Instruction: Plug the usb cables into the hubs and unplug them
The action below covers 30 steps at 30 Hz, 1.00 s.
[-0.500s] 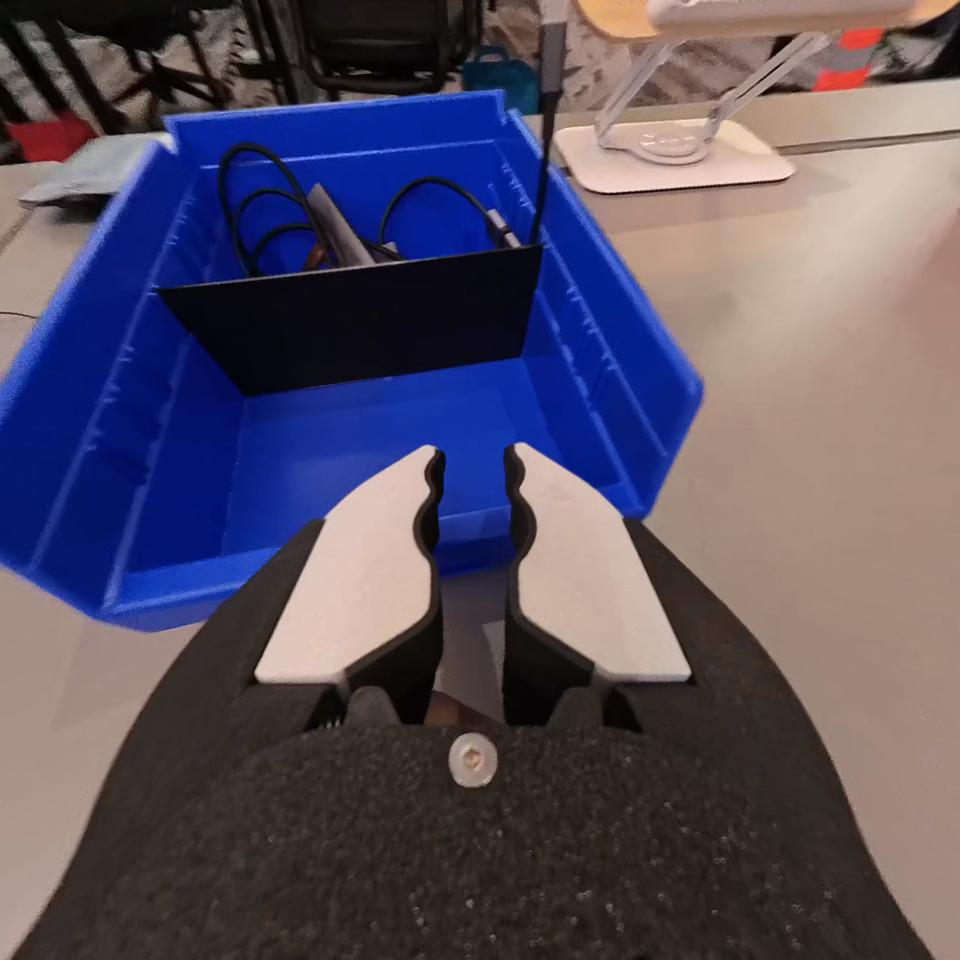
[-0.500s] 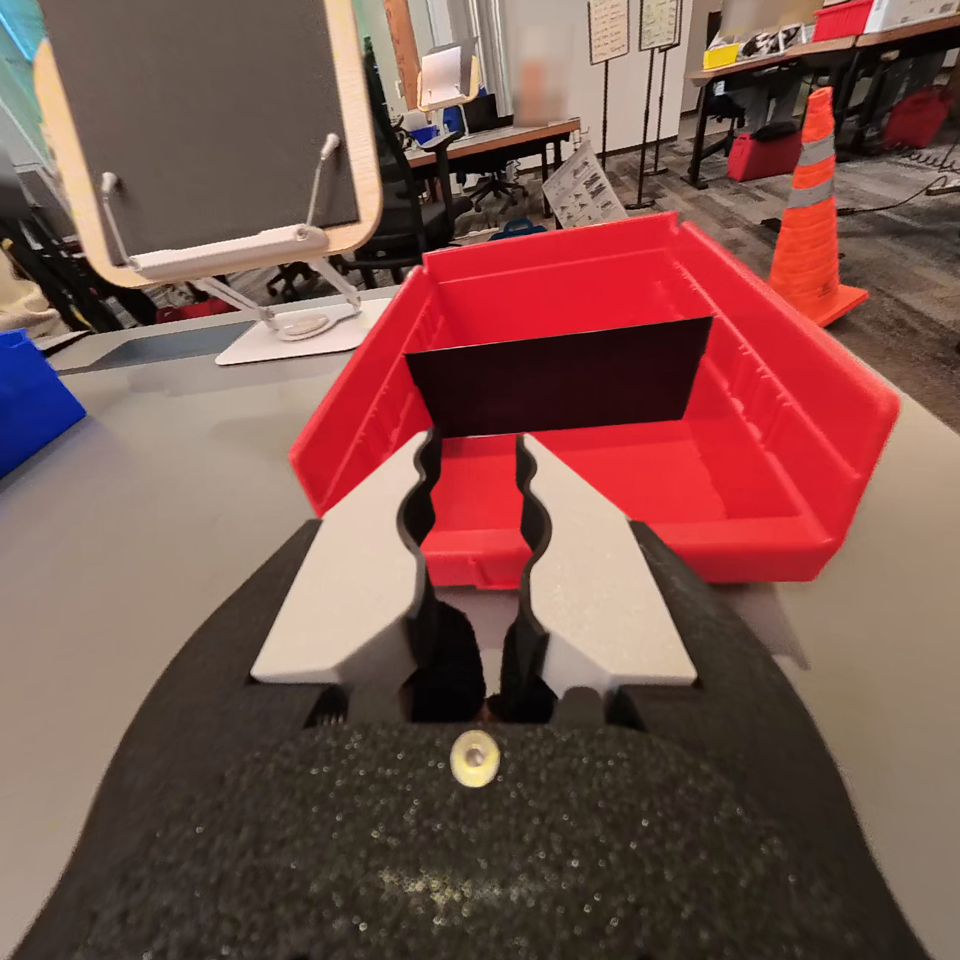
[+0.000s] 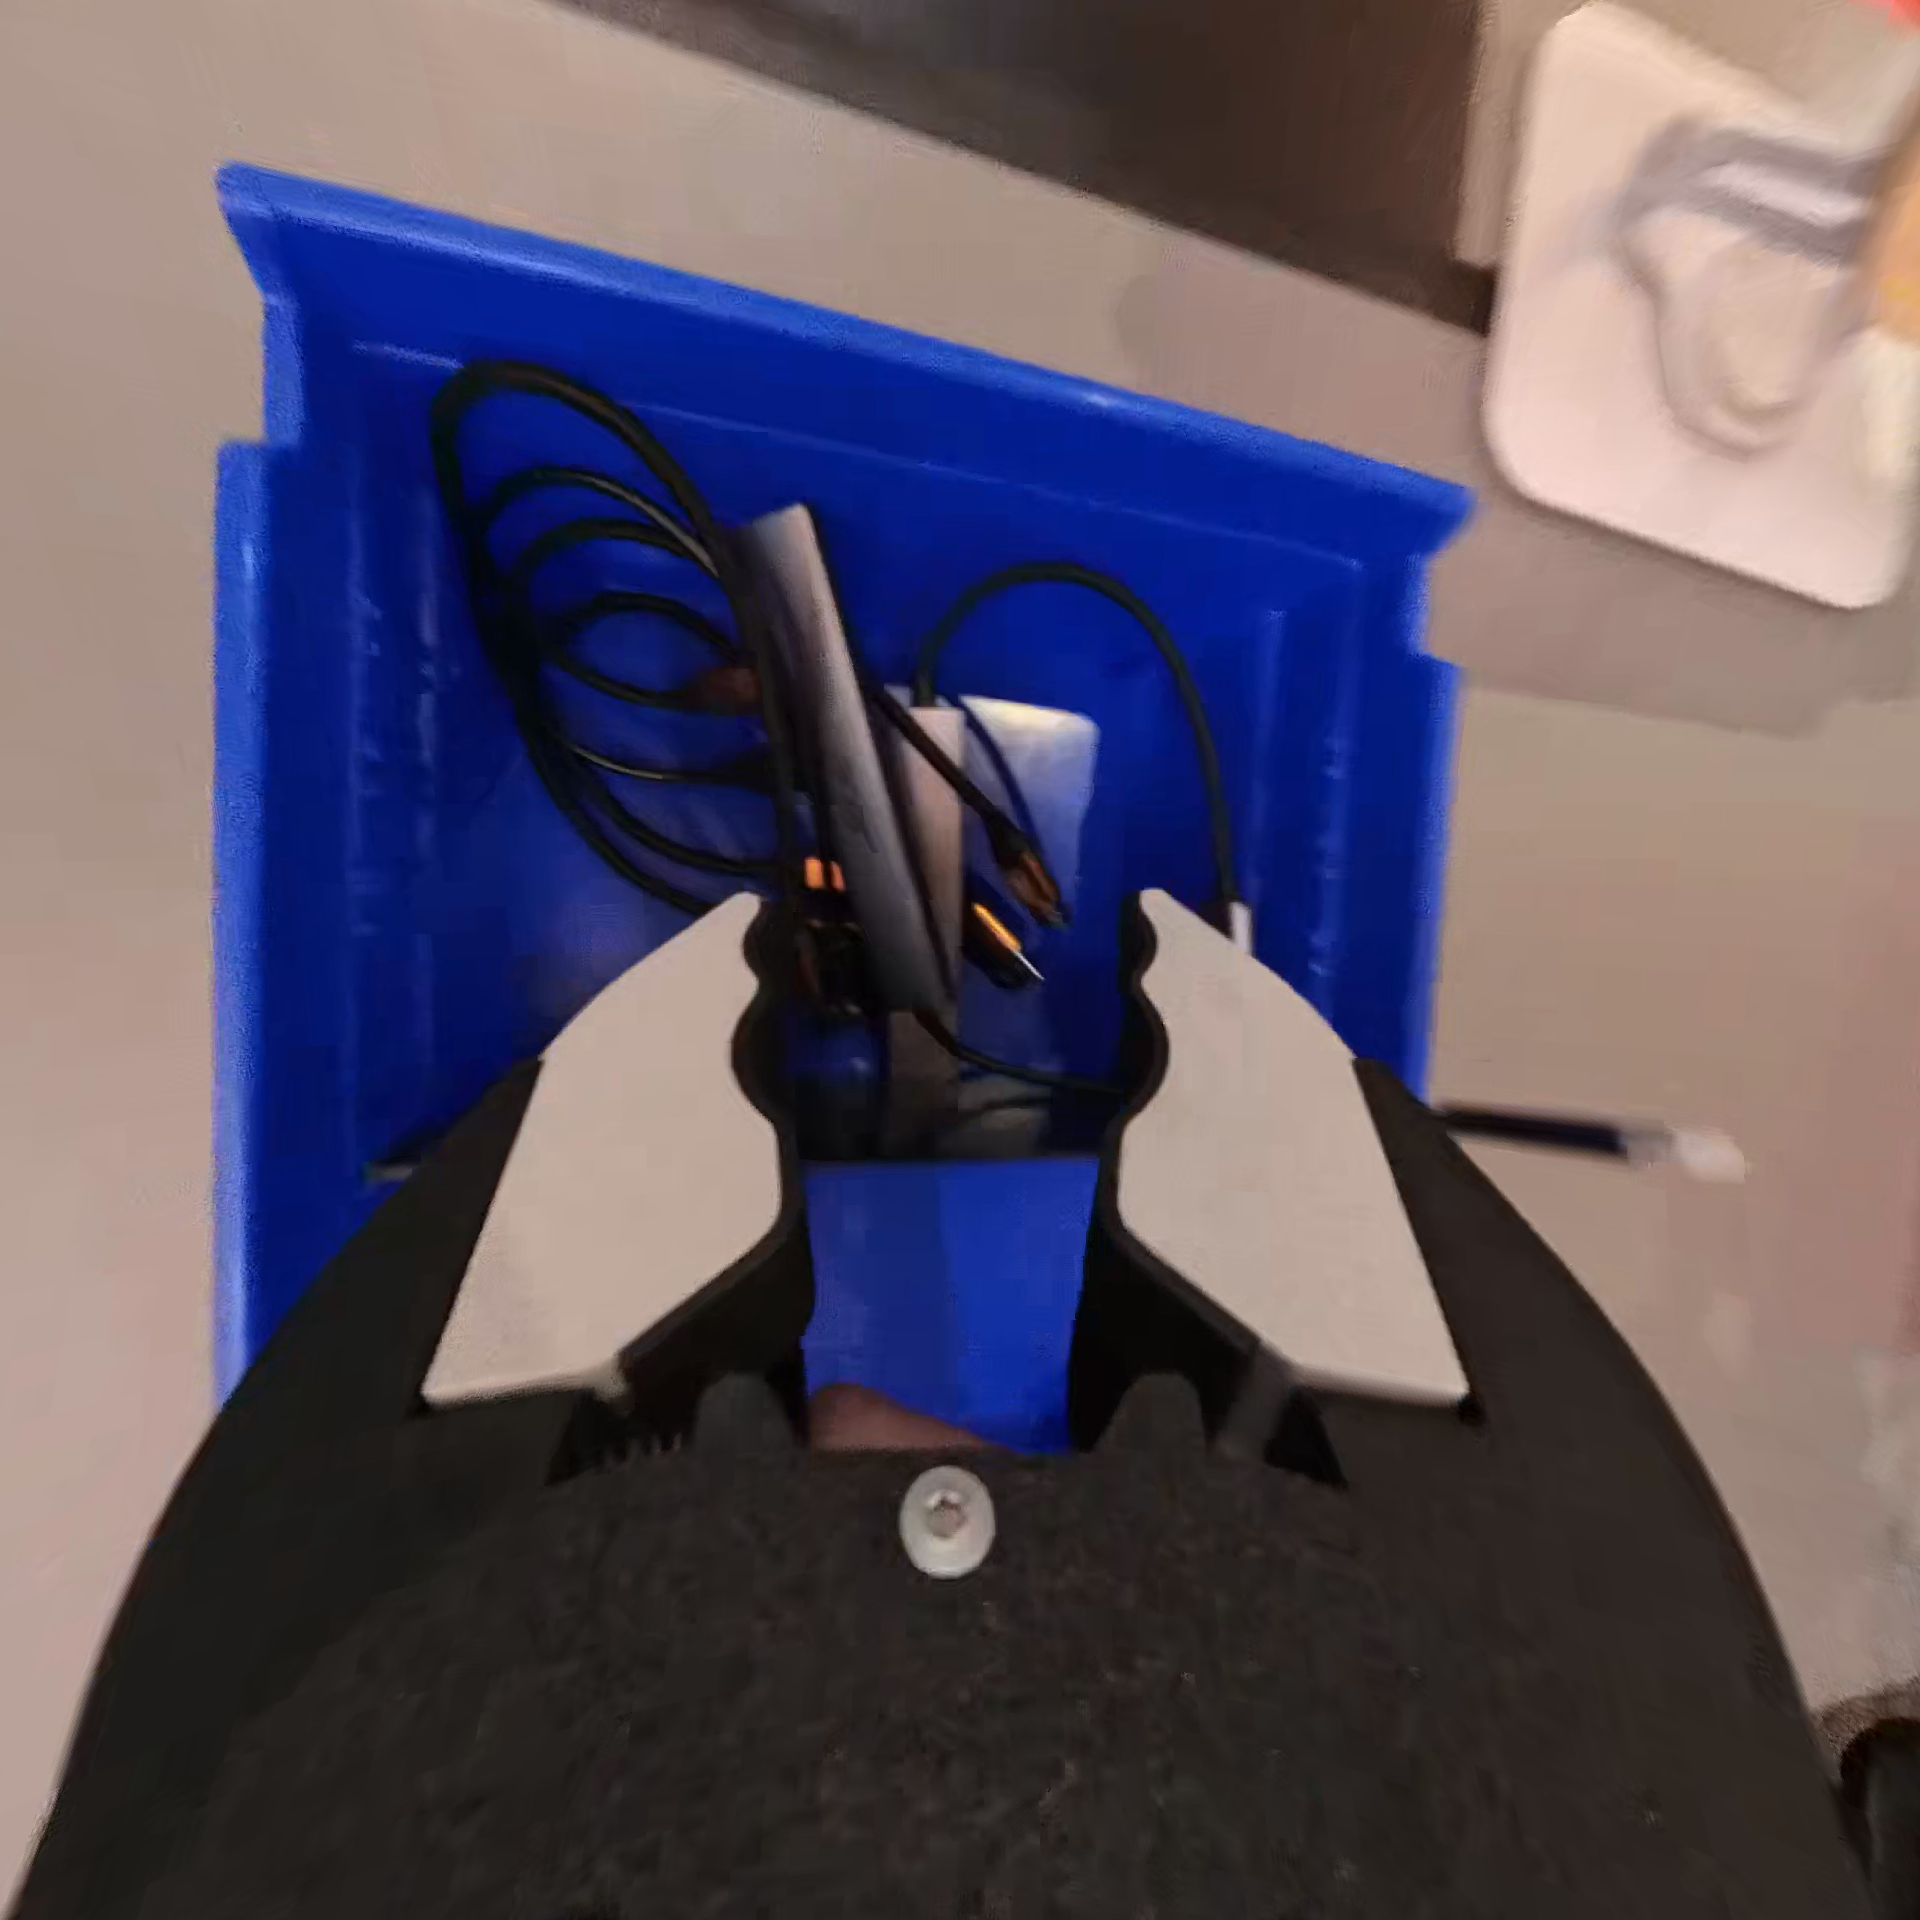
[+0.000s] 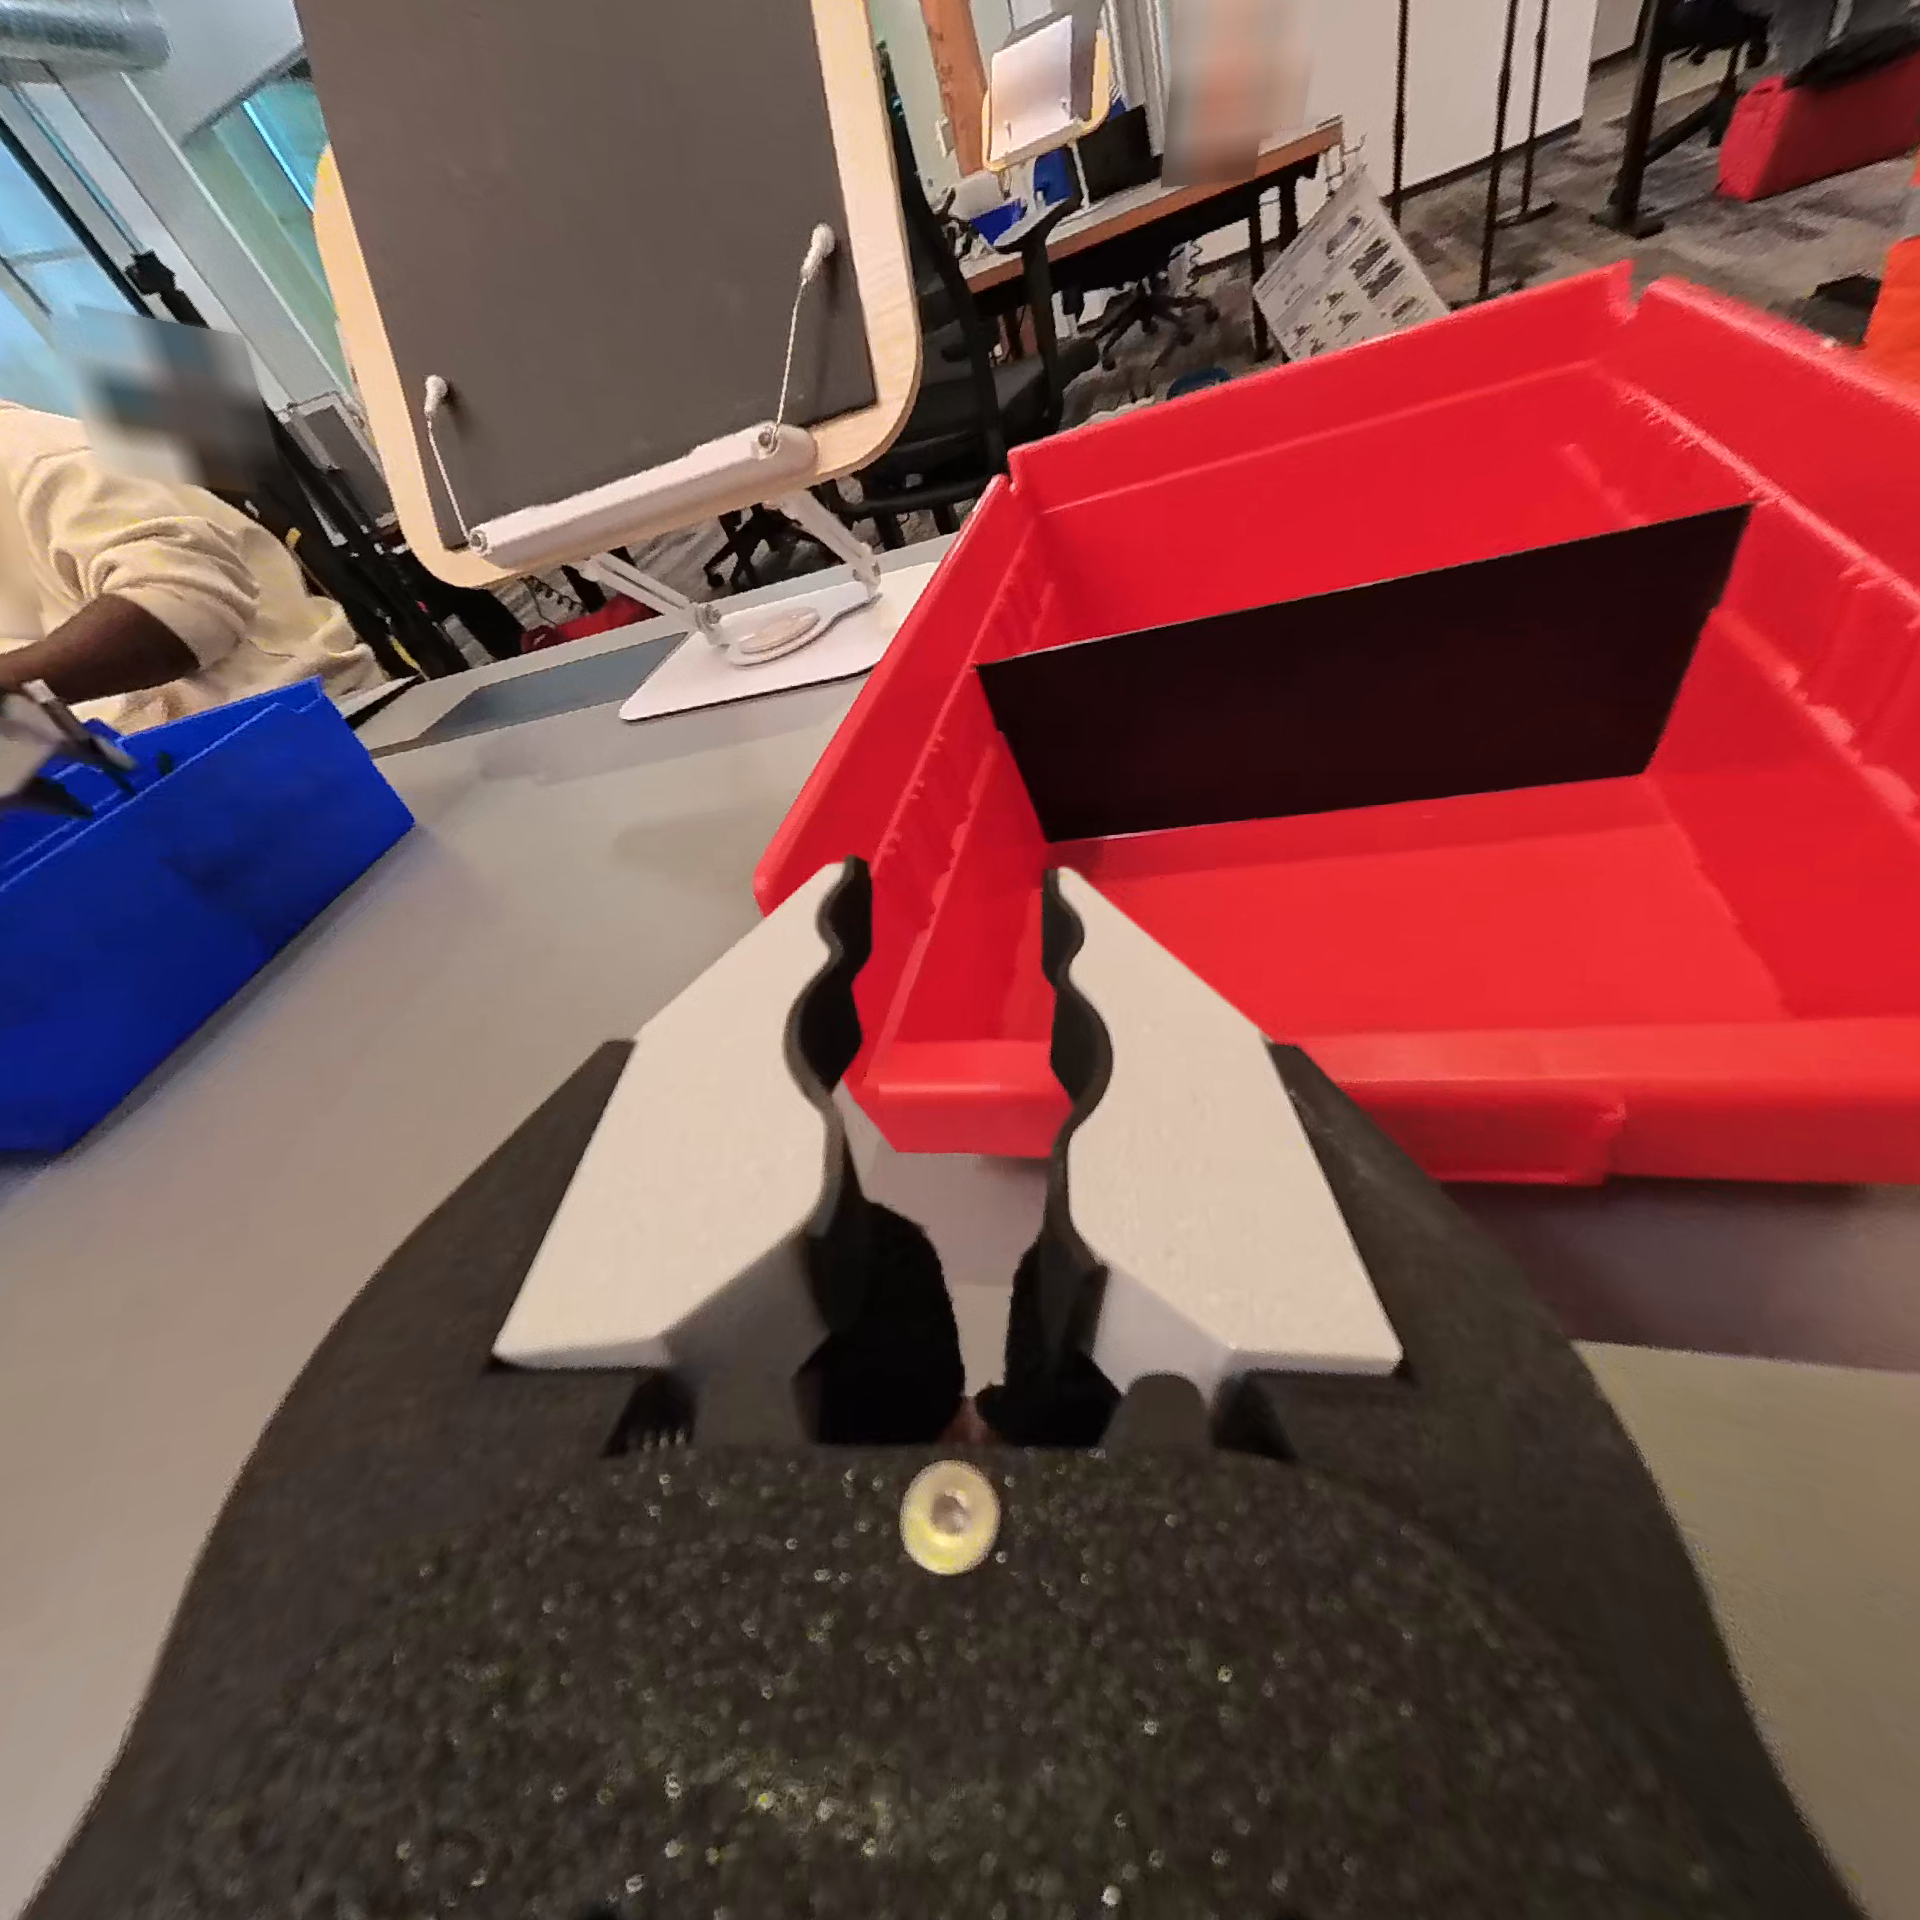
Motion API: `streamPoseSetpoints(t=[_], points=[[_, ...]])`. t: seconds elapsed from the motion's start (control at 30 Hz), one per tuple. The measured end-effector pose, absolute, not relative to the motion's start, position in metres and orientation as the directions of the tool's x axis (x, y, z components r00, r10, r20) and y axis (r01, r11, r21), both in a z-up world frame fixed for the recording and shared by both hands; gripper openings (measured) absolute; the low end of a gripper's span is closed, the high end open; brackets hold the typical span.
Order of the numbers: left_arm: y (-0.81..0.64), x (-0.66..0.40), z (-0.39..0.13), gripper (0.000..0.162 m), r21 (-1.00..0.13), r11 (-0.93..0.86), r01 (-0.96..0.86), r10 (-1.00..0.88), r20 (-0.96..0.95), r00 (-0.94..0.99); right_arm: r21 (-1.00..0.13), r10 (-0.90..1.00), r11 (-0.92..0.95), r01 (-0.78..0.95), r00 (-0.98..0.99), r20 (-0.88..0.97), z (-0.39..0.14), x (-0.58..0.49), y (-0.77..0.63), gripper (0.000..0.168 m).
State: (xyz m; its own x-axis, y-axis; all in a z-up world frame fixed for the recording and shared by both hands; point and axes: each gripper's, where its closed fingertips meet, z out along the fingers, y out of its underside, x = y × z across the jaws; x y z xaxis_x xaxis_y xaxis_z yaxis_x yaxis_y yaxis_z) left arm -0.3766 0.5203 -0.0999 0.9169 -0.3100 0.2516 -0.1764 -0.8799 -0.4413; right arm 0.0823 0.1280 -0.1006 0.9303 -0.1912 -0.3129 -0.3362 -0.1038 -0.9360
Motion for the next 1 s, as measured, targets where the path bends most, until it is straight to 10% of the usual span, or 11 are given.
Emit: streamPoseSetpoints(t=[0.3, 0.43, 0.77, 1.0], points=[[0.55, -0.381, -0.158, 0.062, -0.26, -0.941, -0.219, -0.275, 0.204, 0.94, -0.928, -0.157, -0.164, -0.334, 0.938, -0.31, -0.113, 0.078, 0.129, 0.031], [0.55, -0.379, -0.16, 0.036, -0.28, -0.938, -0.202, -0.287, 0.305, 0.908, -0.912, -0.139, -0.161, -0.377, 0.924, -0.357, -0.114, 0.076, 0.131, 0.031], [0.542, -0.375, -0.067, 0.015, -0.698, -0.675, -0.238, -0.563, 0.279, 0.778, -0.929, -0.14, -0.166, -0.331, 0.941, -0.31, -0.11, 0.068, 0.134, 0.031], [0.467, -0.333, 0.088, 0.012, -0.969, -0.031, -0.243, -0.833, -0.109, 0.542, -0.955, -0.147, -0.109, -0.275, 0.955, -0.258, -0.093, 0.061, 0.132, 0.031]])
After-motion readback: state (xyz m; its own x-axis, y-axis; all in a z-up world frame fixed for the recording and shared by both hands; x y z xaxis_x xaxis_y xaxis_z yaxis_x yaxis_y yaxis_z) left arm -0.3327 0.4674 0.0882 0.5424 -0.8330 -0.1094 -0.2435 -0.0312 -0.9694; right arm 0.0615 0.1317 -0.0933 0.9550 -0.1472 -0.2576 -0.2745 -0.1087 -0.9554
